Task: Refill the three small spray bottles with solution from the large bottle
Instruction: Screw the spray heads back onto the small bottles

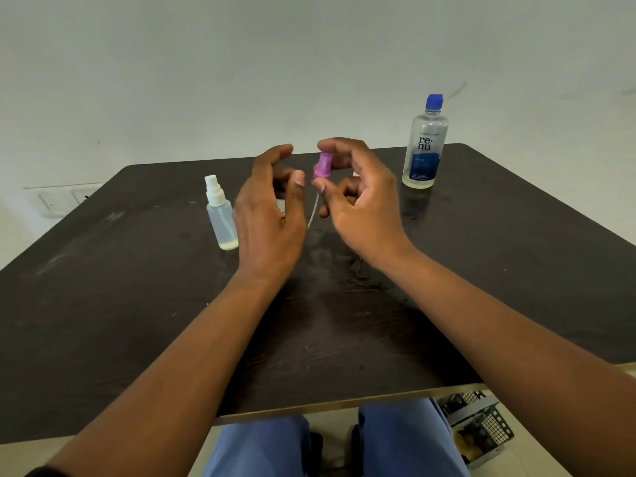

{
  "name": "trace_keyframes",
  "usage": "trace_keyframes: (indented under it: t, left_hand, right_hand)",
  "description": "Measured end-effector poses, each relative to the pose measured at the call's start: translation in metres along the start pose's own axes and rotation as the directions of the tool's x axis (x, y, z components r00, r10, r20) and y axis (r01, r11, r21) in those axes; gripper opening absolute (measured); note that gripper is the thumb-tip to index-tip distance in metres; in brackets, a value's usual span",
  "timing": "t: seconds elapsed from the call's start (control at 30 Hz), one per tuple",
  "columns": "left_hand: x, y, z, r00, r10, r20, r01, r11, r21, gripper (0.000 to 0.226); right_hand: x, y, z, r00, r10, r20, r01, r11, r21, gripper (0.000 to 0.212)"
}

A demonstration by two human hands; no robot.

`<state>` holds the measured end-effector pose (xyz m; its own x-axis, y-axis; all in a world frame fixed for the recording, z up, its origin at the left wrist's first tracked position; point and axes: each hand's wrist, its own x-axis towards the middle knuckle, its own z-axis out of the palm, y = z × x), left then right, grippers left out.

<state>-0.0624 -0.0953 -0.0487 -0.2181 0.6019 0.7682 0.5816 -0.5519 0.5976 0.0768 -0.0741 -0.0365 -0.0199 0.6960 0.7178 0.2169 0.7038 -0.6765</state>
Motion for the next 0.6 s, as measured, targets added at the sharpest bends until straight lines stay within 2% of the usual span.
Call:
trace_keyframes:
  t: [0.1,0.23,0.4,0.6]
  left_hand:
    - [0.002,-0.004,0.003,0.997,-0.044,-0.070,0.055,0.985,0.162,0.056]
    - [0.007,-0.011,0.010,0.979,-0.204,-0.003,0.197,0.941,0.274,0.080]
    - [0.010,-0.013,0.017,0.939,-0.323,0.116,0.272,0.906,0.324,0.083]
    - [0.011,-0.018,0.019,0.907,-0.403,0.123,0.346,0.878,0.330,0.078]
  right_hand:
    - [0.004,-0.001,-0.004,0.990,-0.036,-0.137,0.026,0.997,-0.079,0.036]
    - [0.006,0.001,-0.005,0.975,-0.102,-0.199,0.073,0.986,-0.149,0.036]
    - [0.004,0.001,-0.003,0.972,-0.175,-0.154,0.144,0.971,-0.190,0.036]
    - [0.005,0.001,-0.001,0.962,-0.221,-0.157,0.187,0.961,-0.206,0.035]
